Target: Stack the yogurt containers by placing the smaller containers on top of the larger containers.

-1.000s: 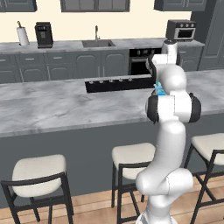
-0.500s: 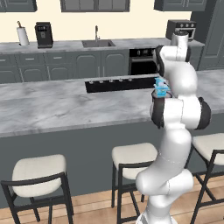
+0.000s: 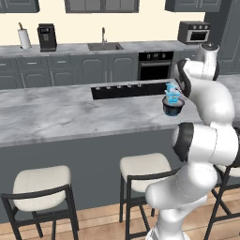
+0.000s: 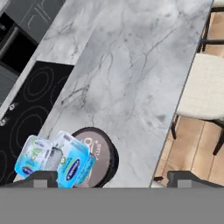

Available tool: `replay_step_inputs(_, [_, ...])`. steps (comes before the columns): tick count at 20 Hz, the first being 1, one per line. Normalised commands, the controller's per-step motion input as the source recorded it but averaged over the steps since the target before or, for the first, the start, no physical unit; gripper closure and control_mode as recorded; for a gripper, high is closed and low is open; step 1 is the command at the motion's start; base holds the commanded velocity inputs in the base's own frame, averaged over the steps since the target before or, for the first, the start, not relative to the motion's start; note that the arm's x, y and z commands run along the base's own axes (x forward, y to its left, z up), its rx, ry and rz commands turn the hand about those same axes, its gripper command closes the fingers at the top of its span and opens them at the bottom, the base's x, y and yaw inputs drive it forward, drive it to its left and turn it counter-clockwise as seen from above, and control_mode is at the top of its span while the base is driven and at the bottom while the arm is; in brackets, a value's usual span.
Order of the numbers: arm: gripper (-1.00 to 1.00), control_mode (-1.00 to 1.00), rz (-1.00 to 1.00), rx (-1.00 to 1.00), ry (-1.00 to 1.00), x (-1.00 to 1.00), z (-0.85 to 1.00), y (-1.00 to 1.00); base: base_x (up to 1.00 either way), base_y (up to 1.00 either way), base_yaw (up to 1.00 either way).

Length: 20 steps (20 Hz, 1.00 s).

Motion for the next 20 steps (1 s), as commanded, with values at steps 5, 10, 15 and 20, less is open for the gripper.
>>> replay_step_inputs(5, [-1.00,-1.00,0.03,-0.04,-0.10,-0.16,-0.03,0.00,0.00,0.00,0.00])
replay_step_inputs(10, [-1.00,-1.00,0.07,0.01,-0.13,-0.28,0.03,0.12,0.00,0.00,0.00])
replay_step_inputs(15, [-1.00,-1.00,0.06,-0.19,-0.17,-0.52,0.06,0.80,0.00,0.00,0.00])
replay_step_inputs(20, [-1.00,-1.00,0.08,-0.23,-0.08,-0.41,0.05,0.85,0.00,0.00,0.00])
